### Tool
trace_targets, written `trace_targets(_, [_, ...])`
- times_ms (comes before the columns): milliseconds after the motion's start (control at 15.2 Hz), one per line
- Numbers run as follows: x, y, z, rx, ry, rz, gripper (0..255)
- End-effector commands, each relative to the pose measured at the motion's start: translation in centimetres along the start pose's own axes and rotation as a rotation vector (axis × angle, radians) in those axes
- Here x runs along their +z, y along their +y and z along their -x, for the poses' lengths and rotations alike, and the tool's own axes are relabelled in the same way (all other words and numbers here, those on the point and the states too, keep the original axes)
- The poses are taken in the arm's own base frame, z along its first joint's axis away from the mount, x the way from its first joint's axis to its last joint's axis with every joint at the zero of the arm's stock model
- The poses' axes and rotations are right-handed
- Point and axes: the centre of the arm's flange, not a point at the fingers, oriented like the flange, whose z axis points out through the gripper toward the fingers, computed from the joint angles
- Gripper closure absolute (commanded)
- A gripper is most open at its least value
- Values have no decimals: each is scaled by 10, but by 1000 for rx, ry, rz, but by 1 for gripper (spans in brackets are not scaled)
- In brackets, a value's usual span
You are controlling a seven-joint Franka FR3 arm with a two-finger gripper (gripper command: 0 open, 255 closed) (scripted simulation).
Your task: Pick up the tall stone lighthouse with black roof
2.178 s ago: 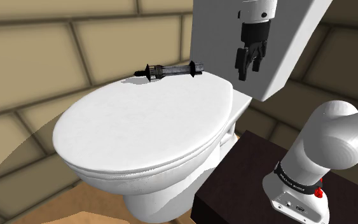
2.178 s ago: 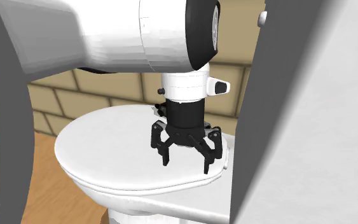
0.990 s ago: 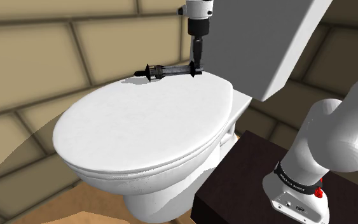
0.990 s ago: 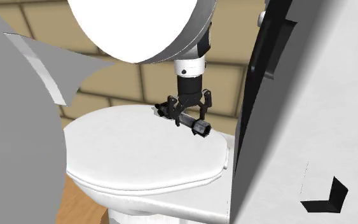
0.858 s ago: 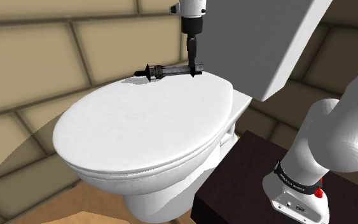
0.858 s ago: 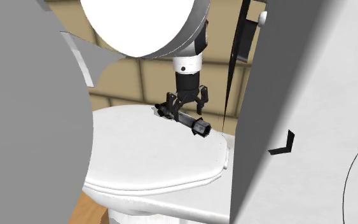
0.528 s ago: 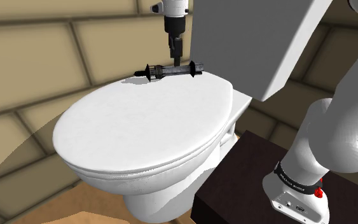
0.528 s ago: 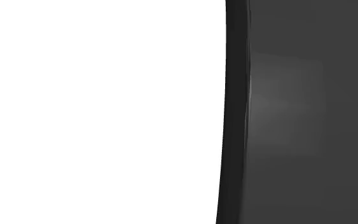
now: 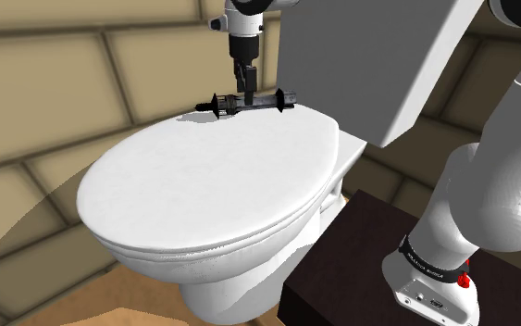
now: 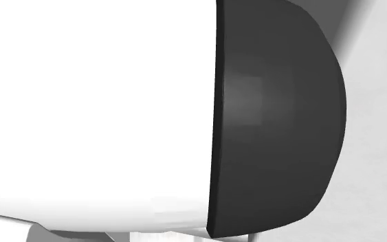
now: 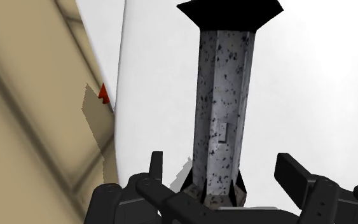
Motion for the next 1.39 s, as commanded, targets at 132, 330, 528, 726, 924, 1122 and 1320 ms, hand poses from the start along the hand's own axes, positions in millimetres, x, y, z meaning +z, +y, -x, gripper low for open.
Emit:
trace_targets(132, [13,-1,0,-1,0,0,0])
trace_targets(330, [13,-2,0,-1,0,0,255])
trace_targets(528, [13,-1,0,-1,0,0,255])
trace_targets(726, [13,-1,0,-1,0,0,255])
trace_targets(924, [2,-1,1,-1,0,0,255])
trace_targets(1122, [-13,0,1,-1,0,0,255])
trace_targets(1320, [-29,0,1,-1,0,0,255])
